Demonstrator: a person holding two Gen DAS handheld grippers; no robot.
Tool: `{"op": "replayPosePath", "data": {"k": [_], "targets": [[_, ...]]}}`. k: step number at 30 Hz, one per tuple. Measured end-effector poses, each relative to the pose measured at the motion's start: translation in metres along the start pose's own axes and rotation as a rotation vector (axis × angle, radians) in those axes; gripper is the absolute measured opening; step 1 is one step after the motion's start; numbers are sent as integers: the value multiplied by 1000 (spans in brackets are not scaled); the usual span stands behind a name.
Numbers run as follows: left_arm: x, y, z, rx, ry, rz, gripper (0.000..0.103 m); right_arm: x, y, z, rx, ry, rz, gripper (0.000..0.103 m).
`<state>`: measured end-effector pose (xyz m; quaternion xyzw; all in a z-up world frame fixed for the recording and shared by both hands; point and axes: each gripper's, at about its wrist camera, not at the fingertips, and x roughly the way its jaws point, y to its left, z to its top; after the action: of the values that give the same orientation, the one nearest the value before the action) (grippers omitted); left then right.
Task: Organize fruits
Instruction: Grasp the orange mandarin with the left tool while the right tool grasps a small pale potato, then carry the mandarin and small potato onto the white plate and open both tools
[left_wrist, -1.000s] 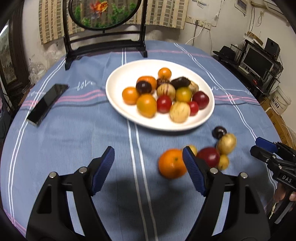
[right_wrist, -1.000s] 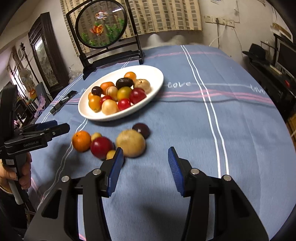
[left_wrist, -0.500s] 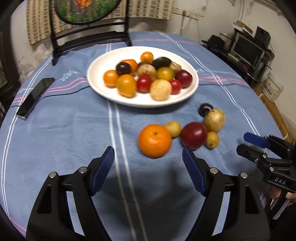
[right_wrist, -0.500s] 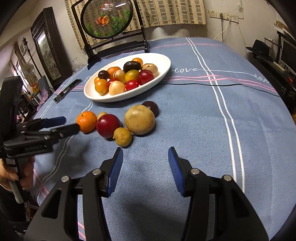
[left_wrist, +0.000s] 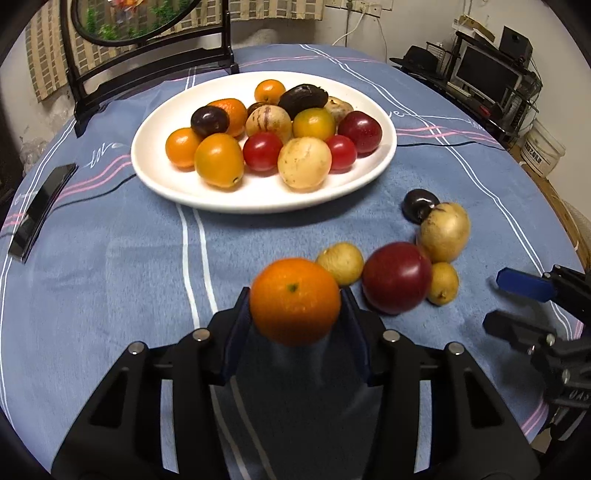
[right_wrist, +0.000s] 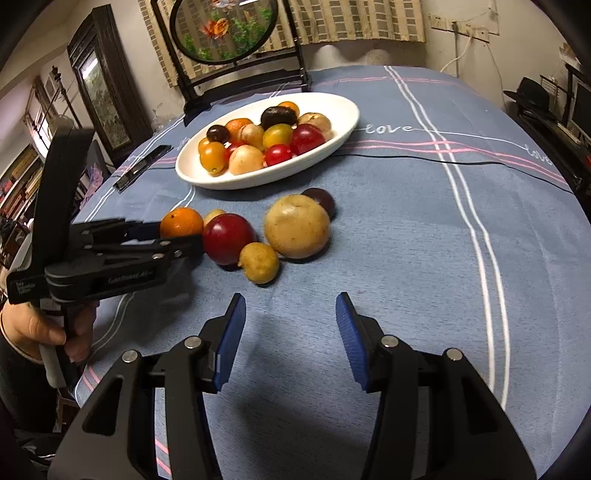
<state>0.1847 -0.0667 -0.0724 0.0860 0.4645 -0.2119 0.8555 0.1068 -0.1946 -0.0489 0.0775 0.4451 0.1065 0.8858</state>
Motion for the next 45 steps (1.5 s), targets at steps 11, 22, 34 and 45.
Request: {"op": "replayPosePath", "data": {"k": [11,22,34,45], "targets": [[-11,10,-2,-16,-37,-22,44,29,31,13,-94,71,-47,51],[-38,23,-20,-64,-59,-50,44,44,40,24,-126,72,-88,44],[-45,25,-21,-62,-59,-45,45,12,29,25,-105,-8,-78,28],[-77,18,25,-5,-156,-33,45,-32,25,65,-115,-149,-42,28]]}}
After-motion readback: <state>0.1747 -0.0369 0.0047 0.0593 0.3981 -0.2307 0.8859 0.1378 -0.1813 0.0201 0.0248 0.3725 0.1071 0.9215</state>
